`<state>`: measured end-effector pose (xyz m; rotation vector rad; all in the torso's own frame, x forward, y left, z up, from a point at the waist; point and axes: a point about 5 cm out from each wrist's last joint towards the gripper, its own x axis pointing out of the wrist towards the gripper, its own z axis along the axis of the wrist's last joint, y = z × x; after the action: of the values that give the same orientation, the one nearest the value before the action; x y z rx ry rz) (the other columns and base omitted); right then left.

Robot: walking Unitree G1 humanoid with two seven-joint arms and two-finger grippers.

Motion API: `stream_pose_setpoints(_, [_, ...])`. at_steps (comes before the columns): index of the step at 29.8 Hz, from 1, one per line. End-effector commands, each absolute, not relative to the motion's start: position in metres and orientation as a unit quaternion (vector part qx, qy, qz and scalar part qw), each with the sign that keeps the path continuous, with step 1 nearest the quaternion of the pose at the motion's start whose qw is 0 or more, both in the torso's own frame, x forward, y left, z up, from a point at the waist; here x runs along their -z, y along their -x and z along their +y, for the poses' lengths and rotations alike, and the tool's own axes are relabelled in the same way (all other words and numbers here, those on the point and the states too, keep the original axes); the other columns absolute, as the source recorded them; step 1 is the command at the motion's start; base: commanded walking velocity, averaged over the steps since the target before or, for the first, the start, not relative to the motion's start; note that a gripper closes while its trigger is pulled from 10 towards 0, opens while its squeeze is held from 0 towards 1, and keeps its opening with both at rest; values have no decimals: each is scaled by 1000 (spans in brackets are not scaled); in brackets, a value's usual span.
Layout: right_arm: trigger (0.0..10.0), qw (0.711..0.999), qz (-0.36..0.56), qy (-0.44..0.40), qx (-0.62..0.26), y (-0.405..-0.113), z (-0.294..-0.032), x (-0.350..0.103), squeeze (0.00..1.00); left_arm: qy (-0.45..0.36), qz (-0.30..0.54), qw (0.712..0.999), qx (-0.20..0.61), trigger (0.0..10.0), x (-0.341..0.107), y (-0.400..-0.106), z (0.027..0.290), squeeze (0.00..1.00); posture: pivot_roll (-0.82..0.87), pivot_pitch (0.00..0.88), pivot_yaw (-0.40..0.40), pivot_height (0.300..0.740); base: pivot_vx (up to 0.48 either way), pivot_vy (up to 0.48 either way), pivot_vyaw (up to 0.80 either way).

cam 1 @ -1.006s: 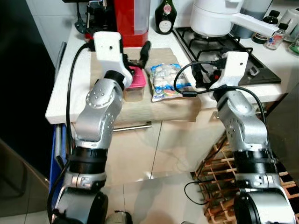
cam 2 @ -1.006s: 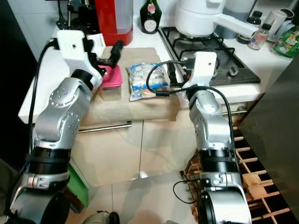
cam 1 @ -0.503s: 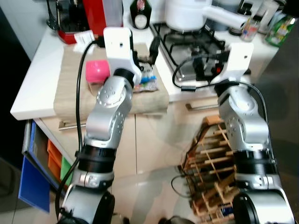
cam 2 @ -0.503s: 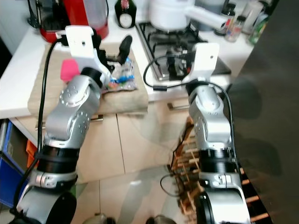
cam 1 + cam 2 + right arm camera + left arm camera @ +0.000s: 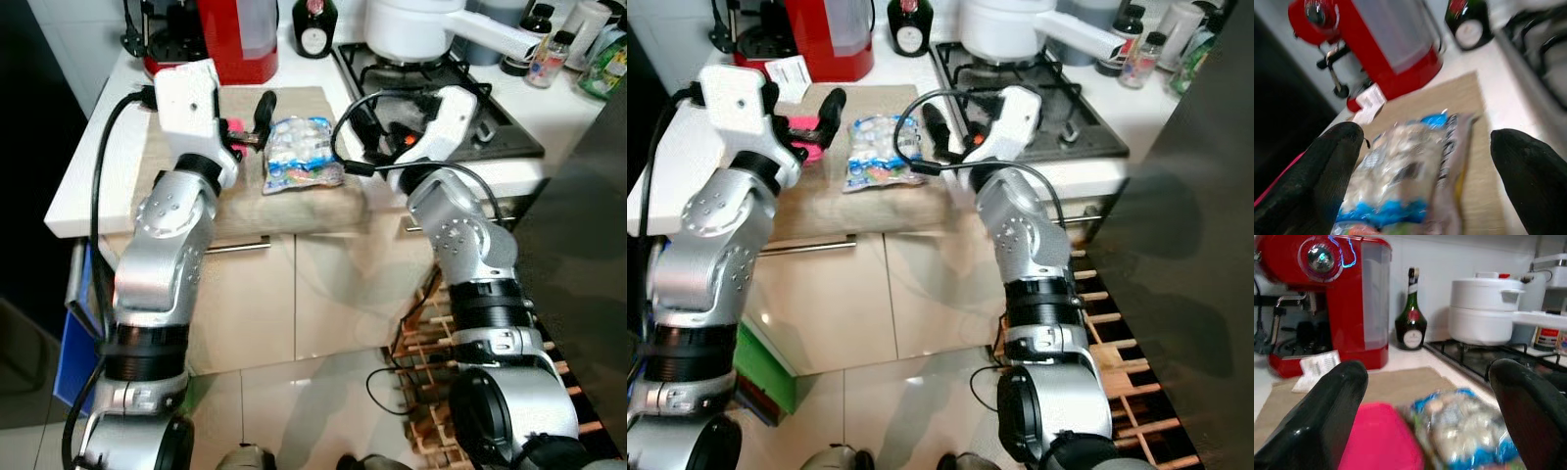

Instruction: Restocking fridge

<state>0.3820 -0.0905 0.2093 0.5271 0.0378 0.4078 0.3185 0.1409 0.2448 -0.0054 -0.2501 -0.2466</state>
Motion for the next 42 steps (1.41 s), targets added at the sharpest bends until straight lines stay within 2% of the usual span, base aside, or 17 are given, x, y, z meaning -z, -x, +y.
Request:
stream_pose_setpoints(1, [10000, 942, 7, -263, -211, -385, -86, -217, 0, 2, -126, 980, 156, 10000, -248, -309, 136, 0, 62, 79, -20, 740, 0, 0, 0])
stream_pose_setpoints(9, [10000, 948, 2, -249, -199, -396, -87, -221, 0, 20, -130, 961, 243, 10000, -255, -274, 119, 0, 117, 101, -29, 740, 0, 0, 0])
stream_pose_setpoints(15, [10000, 946, 12, -264, -187, -398, -89, -216, 0, 27, -115, 958, 260, 10000, -251, -267, 116, 0, 119, 106, -28, 740, 0, 0, 0])
stream_pose_setpoints(23, [10000, 932, 38, -309, -184, -401, -90, -210, 0, 27, -97, 958, 268, 10000, -247, -263, 114, 0, 118, 110, -26, 740, 0, 0, 0])
stream_pose_setpoints(42, [10000, 923, 62, -327, -195, -404, -81, -210, 0, 44, -82, 961, 261, 10000, -244, -263, 115, 0, 121, 101, -39, 740, 0, 0, 0])
